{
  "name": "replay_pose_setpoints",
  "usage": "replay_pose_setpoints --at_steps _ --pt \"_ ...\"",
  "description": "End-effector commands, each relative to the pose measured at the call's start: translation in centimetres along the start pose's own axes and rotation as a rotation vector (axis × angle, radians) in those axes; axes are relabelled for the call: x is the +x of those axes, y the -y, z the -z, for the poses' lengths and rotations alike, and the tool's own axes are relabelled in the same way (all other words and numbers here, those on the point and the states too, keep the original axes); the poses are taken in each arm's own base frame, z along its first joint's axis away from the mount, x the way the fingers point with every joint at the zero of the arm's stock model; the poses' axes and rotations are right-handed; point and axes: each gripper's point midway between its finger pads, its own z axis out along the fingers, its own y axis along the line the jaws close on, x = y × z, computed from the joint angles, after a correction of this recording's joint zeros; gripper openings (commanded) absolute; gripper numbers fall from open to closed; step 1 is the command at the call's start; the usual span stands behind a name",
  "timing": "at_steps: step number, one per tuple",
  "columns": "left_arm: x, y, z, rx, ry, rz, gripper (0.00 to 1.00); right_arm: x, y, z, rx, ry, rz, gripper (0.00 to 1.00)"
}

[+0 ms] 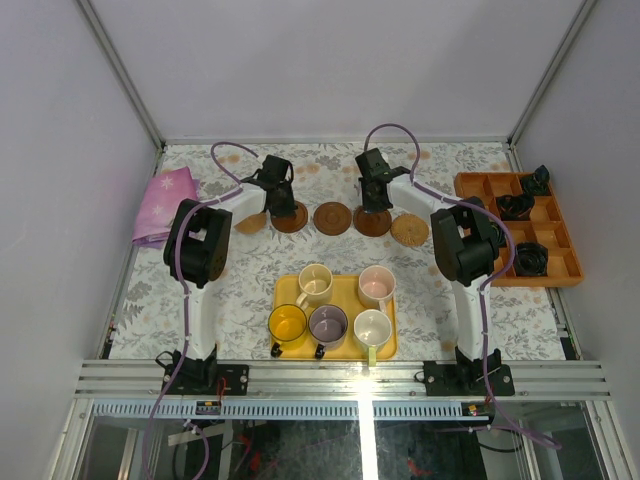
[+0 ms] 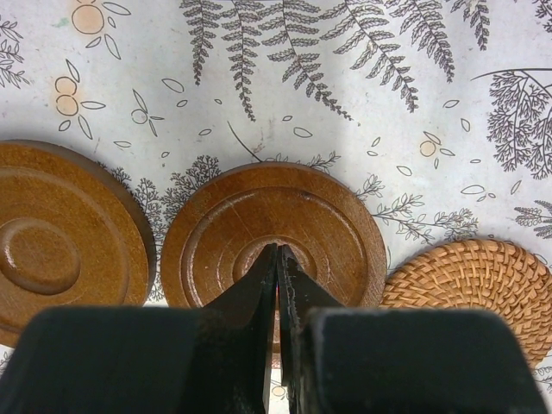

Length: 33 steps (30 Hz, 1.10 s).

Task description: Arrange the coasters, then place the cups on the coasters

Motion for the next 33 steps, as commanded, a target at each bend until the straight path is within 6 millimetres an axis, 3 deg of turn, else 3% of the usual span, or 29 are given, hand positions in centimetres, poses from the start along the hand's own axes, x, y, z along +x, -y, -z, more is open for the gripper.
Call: replay_pose_setpoints --at_steps 1,15,23,33 --pt "2.3 -0.7 -0.9 -0.021 -0.06 -0.001 0.0 -1.2 0.6 1.6 0.003 0.027 -0.033 0.05" --pt "0.8 -0.2 0.5 -0.02 -0.024 -0.002 0.0 0.8 0.0 -0.1 -0.026 -0.052 -0.023 0.05" --pt "-1.2 1.0 3.1 0.007 0.031 -0.006 0.0 2.1 1.4 -0.9 0.021 -0.099 -0.035 0.05" --pt "-2.6 1.6 5.2 0.035 0.071 -0.005 0.0 1.5 3.3 -1.6 0.054 -0.1 -0.069 0.05"
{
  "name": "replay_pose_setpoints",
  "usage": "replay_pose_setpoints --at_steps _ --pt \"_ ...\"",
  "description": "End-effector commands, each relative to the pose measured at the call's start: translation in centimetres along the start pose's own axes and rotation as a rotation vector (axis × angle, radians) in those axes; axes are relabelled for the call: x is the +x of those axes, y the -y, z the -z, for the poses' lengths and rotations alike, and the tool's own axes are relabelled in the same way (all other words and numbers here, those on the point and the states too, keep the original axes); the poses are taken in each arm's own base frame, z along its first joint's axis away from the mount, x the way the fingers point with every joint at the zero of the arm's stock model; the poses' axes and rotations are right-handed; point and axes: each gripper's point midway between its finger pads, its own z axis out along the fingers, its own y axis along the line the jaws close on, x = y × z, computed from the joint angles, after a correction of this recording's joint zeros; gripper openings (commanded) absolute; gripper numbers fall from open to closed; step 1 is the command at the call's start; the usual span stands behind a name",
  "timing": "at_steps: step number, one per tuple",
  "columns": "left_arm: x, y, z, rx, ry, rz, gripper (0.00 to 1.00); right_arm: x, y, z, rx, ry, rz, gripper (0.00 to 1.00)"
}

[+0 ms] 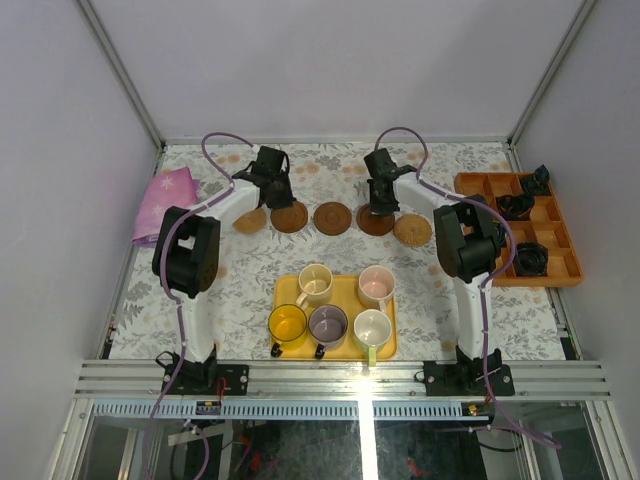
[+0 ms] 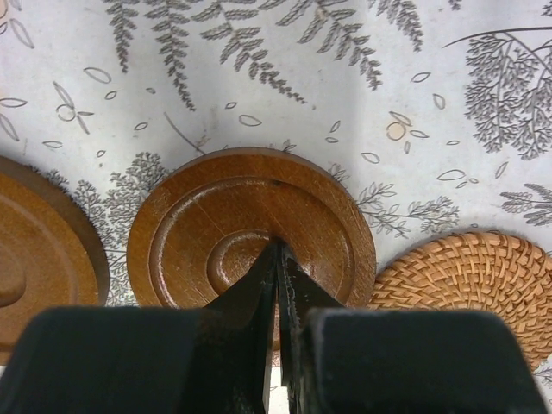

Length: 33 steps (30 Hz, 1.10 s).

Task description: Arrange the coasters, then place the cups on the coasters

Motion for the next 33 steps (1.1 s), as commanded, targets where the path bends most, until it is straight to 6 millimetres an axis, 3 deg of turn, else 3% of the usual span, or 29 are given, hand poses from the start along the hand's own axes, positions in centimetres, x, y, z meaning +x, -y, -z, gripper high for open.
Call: replay_pose_setpoints --at_steps 1,10,13,17,22,27,33 --pt "-0.7 0.3 1.3 0.008 0.023 -0.004 0.0 -0.1 1.5 -0.8 0.045 -0.019 -0.02 0.05" --pt "-0.7 0.1 1.2 0.004 0.021 -0.001 0.0 -1.7 0.8 0.1 -0.01 0.021 -0.006 0.05" --pt "-0.9 0.1 1.2 0.005 0.026 0.001 0.0 -3.7 0.1 2.1 -0.058 0.087 0.011 0.06" --pt "-1.5 0.2 1.6 0.011 0.039 0.004 0.0 -7.1 -0.3 6.2 -0.1 0.209 0.017 0.07" --pt "-2.1 0.2 2.2 0.017 0.056 0.011 0.0 -8.9 1.1 9.5 -0.053 0.294 0.004 0.08" --pt "-2.2 0.2 2.7 0.017 0.064 0.013 0.0 -7.3 3.5 9.5 0.034 0.259 -0.037 0.07" --pt "-2.2 -0.7 3.6 -0.002 0.087 0.028 0.0 -2.1 7.2 7.3 0.096 0.15 -0.094 0.06"
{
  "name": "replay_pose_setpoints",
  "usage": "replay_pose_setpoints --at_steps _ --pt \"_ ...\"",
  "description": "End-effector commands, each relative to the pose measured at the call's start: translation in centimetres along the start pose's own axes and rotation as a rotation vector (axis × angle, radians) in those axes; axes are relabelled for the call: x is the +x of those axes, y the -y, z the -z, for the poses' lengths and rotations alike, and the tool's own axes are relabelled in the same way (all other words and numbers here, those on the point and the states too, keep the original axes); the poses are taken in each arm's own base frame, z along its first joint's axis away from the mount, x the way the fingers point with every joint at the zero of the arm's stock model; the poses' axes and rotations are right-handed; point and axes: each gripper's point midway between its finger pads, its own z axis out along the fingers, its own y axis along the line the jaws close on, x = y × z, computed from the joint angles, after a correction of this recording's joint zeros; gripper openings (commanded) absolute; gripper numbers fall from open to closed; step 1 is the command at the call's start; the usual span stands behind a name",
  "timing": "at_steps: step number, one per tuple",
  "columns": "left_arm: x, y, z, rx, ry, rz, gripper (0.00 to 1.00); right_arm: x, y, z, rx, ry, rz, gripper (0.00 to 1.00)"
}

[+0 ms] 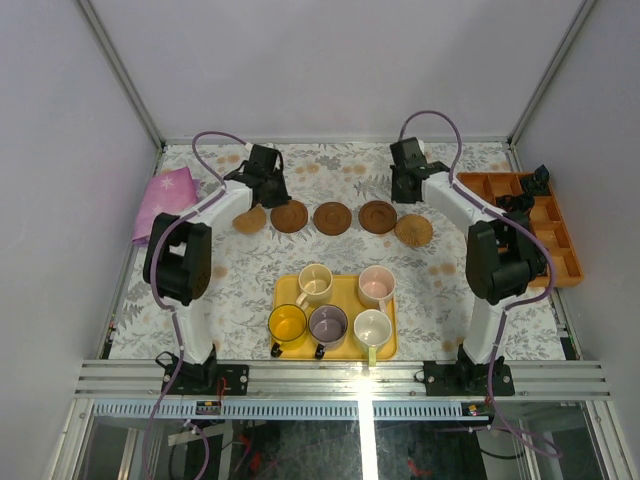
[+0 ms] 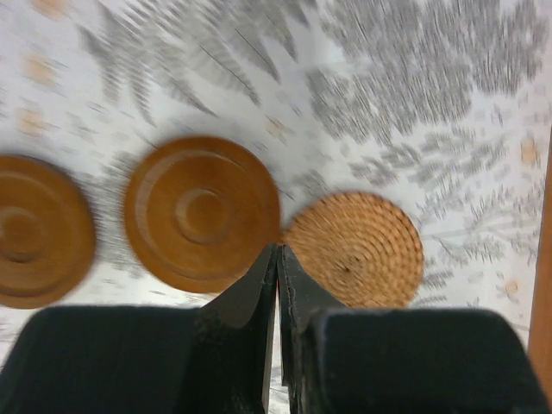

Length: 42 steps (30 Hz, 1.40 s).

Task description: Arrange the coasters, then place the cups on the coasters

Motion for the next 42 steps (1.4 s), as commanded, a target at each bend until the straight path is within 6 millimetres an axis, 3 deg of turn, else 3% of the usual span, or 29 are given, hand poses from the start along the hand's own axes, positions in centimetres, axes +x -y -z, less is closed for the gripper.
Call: replay_pose_setpoints --at_steps 1,5,16,26,34,42 --pt "-1.1 -0.6 1.7 -0.012 0.052 0.016 0.0 3.7 3.7 -0.5 0.092 -0.075 -0.04 0.06" --pt "-1.0 -1.2 2.2 -0.017 0.056 0.028 0.0 5.5 4.8 -0.6 0.106 -0.107 -0.049 0.06" --pt "-0.4 -1.8 2.8 -0.024 0.058 0.06 0.0 9.4 4.8 -2.6 0.087 -0.216 -0.071 0.05" --pt "-0.5 -2.9 3.1 -0.05 0.059 0.072 0.01 12.2 7.8 -4.9 0.201 -0.321 -0.094 0.0" --pt "-0.2 -3.1 2.7 -0.053 0.042 0.075 0.01 12.4 9.8 -6.5 0.244 -0.346 -0.122 0.0" --pt "-0.1 -3.5 2.5 -0.071 0.041 0.074 0.01 12.0 9.7 -7.8 0.225 -0.348 -0.104 0.0"
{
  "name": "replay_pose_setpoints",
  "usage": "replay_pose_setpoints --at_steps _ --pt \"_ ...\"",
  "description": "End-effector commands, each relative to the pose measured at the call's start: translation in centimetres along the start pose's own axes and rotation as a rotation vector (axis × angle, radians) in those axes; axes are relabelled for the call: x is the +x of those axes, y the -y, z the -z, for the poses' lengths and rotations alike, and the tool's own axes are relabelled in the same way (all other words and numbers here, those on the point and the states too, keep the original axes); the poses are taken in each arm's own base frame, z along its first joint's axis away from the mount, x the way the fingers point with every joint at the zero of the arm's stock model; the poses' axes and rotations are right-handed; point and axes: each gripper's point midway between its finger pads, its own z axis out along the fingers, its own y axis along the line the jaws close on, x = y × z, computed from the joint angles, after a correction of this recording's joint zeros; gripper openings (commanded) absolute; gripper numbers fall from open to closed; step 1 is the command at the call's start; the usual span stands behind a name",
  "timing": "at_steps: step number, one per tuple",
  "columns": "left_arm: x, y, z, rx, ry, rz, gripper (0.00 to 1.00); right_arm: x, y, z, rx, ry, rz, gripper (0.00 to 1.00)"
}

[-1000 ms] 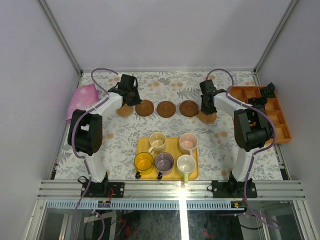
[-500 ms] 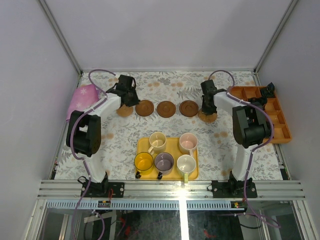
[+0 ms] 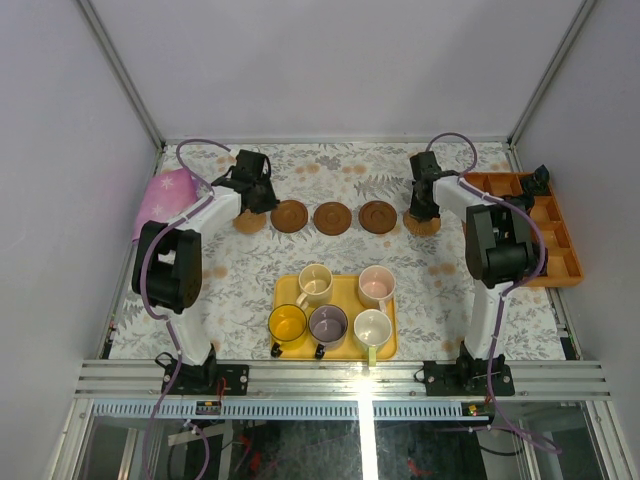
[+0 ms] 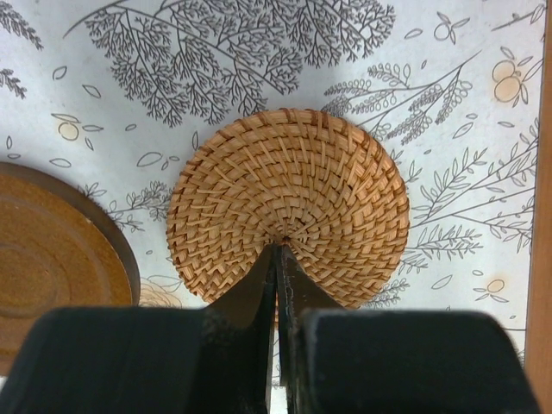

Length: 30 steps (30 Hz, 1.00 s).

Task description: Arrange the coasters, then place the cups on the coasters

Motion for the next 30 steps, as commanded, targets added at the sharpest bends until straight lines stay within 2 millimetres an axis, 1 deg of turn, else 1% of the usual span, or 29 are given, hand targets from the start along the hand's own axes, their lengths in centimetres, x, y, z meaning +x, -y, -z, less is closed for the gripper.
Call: replay_pose_setpoints --at_steps 1,10,14,20,25,30 --pt "-0.5 -0.6 0.2 -0.024 0.022 0.008 0.01 2.8 1.6 -3.0 0.073 -0.101 0.034 0.0" --pt "-0.4 -1.0 -0.1 -0.033 0.021 0.017 0.01 2.0 0.9 -3.1 0.04 -0.088 0.039 0.0" --pt "-0.4 -1.1 -0.1 -0.035 0.021 0.022 0.01 2.3 0.9 -2.9 0.037 -0.099 0.04 0.0" --pt "-0.3 -1.2 -0.2 -0.04 0.02 0.018 0.01 2.6 1.1 -2.2 0.031 -0.097 0.035 0.0" --pt "-0.2 -1.5 -0.5 -0.047 0.017 0.017 0.01 1.3 1.3 -0.9 0.037 -0.058 0.042 0.0" --pt "0.0 -1.7 -0.8 -0.053 0.014 0.016 0.01 -0.9 1.1 1.1 0.016 0.004 0.04 0.02"
